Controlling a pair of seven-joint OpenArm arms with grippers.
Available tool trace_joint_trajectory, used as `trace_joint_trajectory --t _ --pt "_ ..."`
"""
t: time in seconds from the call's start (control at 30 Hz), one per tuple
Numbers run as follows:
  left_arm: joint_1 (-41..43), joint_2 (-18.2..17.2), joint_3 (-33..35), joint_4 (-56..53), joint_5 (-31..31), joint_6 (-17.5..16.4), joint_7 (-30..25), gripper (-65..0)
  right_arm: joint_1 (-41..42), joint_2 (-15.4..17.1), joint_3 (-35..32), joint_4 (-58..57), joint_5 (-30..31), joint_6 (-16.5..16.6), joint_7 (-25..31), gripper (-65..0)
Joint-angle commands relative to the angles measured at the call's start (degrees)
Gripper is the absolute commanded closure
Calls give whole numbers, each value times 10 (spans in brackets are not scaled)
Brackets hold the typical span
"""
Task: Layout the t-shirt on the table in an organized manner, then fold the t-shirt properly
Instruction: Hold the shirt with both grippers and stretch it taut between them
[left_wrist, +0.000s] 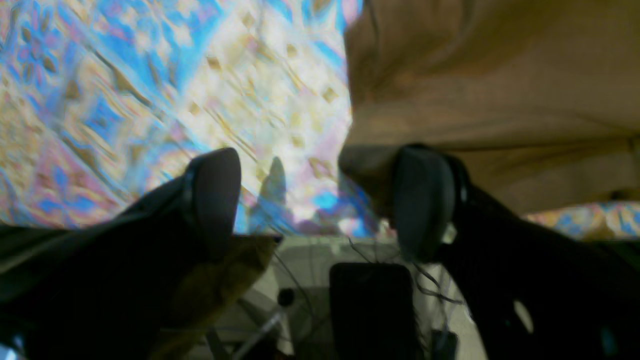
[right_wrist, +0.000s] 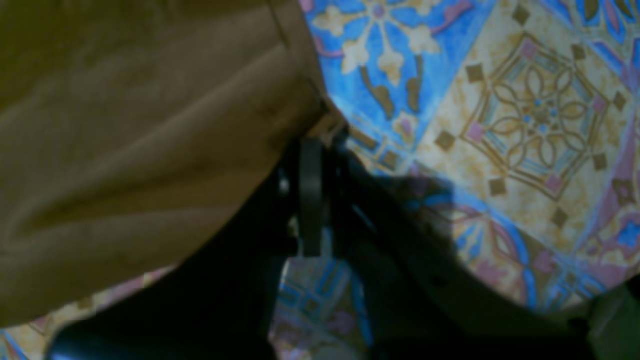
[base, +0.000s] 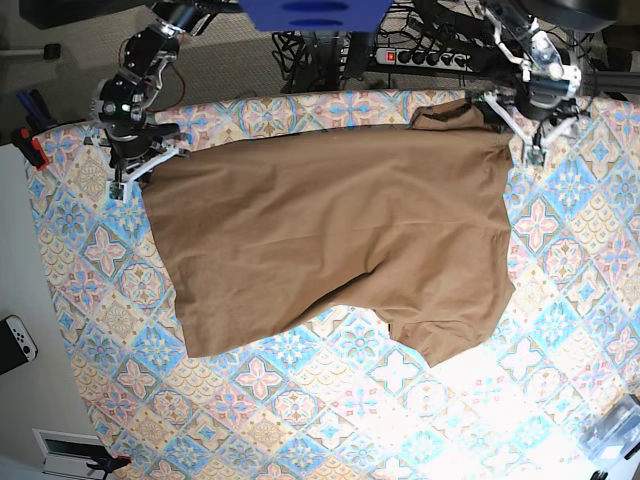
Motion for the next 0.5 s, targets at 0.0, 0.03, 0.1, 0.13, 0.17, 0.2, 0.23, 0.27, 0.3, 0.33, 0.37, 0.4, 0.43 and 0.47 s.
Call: trace_joint_trajectory --t 0.0,0.03,0.1,0.13,0.17,0.2,0.23,0.27,0.3,0.33,0.37,0.4,0.43,0.47 --pt "-2 8 -2 12 -6 3 -22 -440 5 5 -4 10 6 -2 11 0" --pt "0 19 -4 12 -6 3 -37 -440 5 5 -6 10 6 -2 11 0" --pt "17 34 -6 12 -1 3 -75 -440 5 5 -6 10 6 -2 11 0" --pt "23 35 -4 12 3 3 -98 -440 5 5 -6 10 6 -2 11 0" --pt "29 35 -4 12 6 3 -122 -440 5 5 -6 10 6 -2 11 0" --pt "37 35 -4 12 12 3 -149 -440 5 5 -6 10 6 -2 11 0" --pt "45 35 -4 12 17 3 -174 -440 5 5 -6 10 6 -2 11 0" --pt "52 35 -4 12 24 3 -200 -440 5 5 -6 10 6 -2 11 0" --pt "59 35 -4 12 30 3 -221 -440 5 5 -6 10 6 -2 11 0" --pt "66 35 -4 12 33 3 -232 -440 5 5 -6 10 6 -2 11 0" --pt "71 35 -4 12 32 3 -240 -440 5 5 -7 10 6 -2 11 0" --pt "75 35 -6 11 30 3 -246 -440 5 5 -7 10 6 -2 11 0" --pt "79 35 -8 11 30 3 -250 -440 5 5 -7 9 6 -2 11 0" --pt "81 35 -10 10 29 3 -250 -440 5 5 -7 9 6 -2 11 0"
